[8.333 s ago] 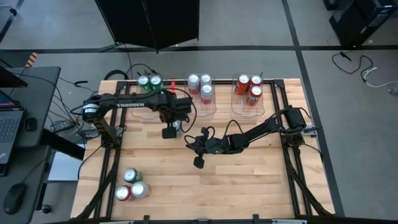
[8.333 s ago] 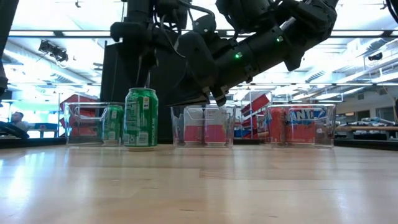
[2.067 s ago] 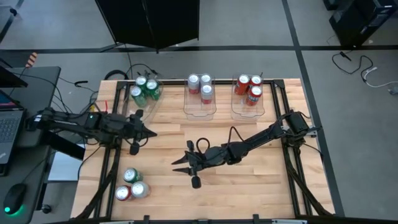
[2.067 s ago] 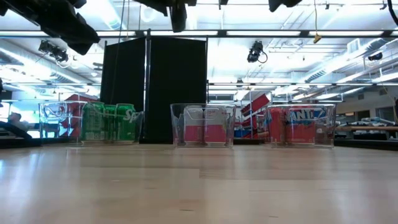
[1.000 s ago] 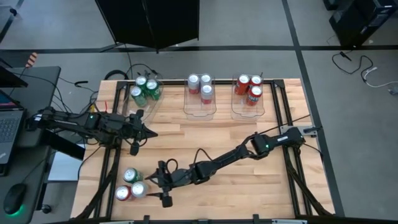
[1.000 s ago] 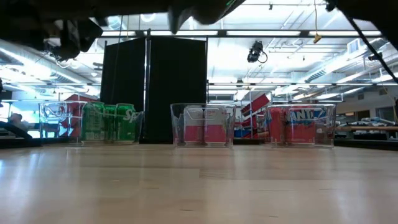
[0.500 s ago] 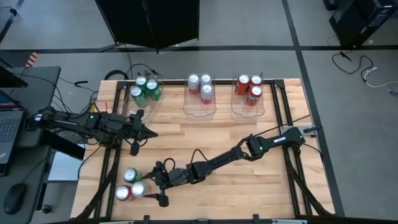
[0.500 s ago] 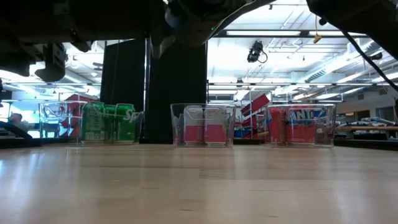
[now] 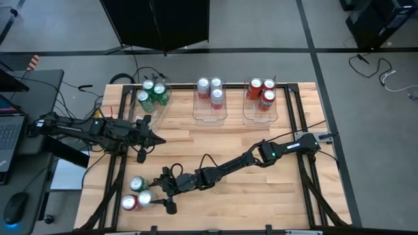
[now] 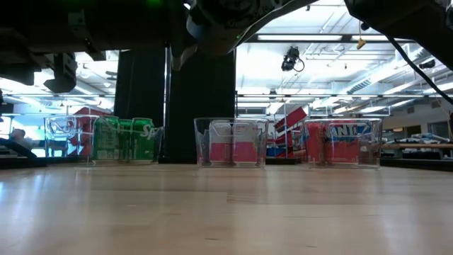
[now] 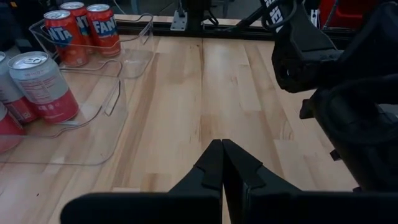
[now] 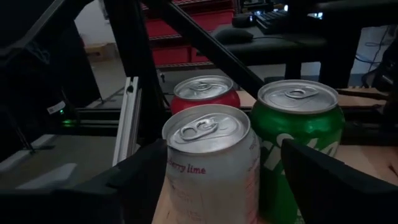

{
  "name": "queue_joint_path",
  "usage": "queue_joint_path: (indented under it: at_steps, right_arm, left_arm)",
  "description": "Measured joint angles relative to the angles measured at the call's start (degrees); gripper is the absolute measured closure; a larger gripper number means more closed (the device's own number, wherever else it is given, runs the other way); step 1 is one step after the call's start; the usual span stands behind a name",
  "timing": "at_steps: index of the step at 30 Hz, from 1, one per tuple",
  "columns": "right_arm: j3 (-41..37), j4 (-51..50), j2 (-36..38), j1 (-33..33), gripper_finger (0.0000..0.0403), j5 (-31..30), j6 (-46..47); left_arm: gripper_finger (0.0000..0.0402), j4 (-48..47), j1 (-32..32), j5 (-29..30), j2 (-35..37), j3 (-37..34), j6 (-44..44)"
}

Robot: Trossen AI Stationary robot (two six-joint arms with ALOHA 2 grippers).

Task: Sort soda cans
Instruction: Put the pink-white soda can into the middle transparent bin

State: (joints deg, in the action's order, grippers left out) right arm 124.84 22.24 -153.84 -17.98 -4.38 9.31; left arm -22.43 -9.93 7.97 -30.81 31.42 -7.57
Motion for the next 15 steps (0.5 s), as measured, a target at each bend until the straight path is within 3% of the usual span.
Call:
queue_joint_path:
  at_steps: [6, 15]
  right_arm:
    - [0.0, -0.2, 0.0, 0.0, 0.0139, 2.1, -0.6]
    - [0.0, -1.6, 0.2, -0.1, 0.0243, 3.1, -1.8]
  left_arm:
    - [0.0398, 0.0, 0.0, 0.0, 0.0, 0.0, 0.0]
    - [0.0398, -0.1, 0.0, 0.0, 0.0, 0.0, -0.2]
